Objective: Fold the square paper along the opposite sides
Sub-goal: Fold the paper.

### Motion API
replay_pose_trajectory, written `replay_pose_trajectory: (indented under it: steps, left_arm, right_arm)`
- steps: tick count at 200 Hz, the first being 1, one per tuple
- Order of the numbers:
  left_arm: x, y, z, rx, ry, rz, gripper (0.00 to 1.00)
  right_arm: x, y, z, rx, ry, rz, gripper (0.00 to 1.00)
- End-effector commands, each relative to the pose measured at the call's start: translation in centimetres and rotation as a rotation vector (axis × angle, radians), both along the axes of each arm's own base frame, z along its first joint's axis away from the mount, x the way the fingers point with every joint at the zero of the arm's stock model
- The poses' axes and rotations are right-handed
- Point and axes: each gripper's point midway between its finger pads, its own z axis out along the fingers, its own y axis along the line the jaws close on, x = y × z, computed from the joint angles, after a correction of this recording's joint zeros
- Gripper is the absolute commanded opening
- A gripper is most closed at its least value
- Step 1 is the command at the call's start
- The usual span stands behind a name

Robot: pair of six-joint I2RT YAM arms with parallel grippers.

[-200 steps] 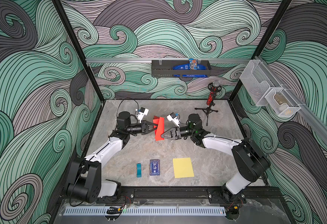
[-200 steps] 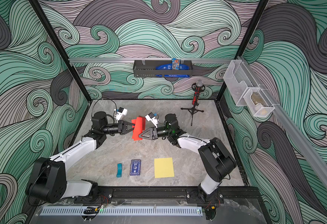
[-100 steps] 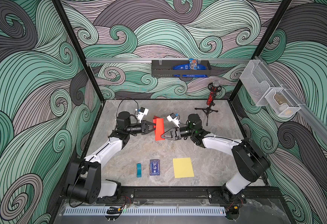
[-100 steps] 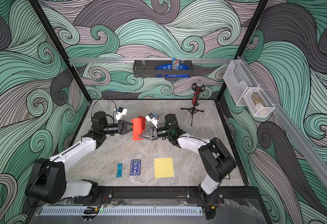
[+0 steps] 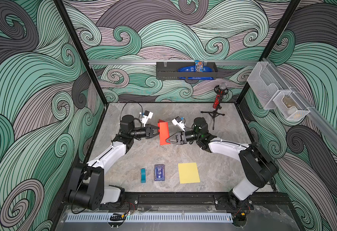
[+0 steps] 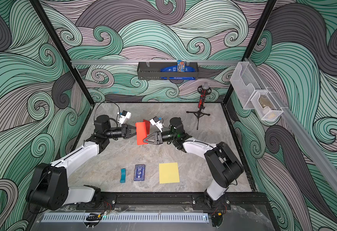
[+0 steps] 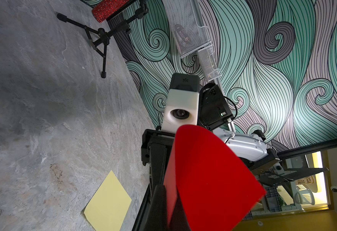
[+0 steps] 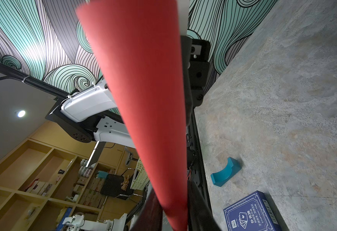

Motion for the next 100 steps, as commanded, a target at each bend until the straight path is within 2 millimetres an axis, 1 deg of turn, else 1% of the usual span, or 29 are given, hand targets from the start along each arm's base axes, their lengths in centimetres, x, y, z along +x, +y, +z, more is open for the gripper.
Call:
replay_pose_trajectory:
  steps: [1, 33, 55, 100]
  left_arm:
    - [-0.26, 0.16, 1.81, -0.015, -0.056, -0.01, 0.0]
    - [-0.24, 0.19, 1.83, -0.015, -0.057, -0.008, 0.0]
    - [-0.24, 0.22, 1.84, -0.014, -0.056, -0.006, 0.0]
    - [-0.23, 0.22, 1.82, -0.013, -0.058, -0.006, 0.0]
  right_arm:
    - [-0.27, -0.07, 0.26, 0.006, -0.016, 0.016, 0.24]
    - [-0.24, -0.03, 0.38, 0.009, -0.018, 0.015, 0.22]
    - [-0.24, -0.04, 0.41, 0.011, -0.017, 0.015, 0.18]
    - [-0.22, -0.08, 0.51, 0.013, -0.016, 0.012, 0.16]
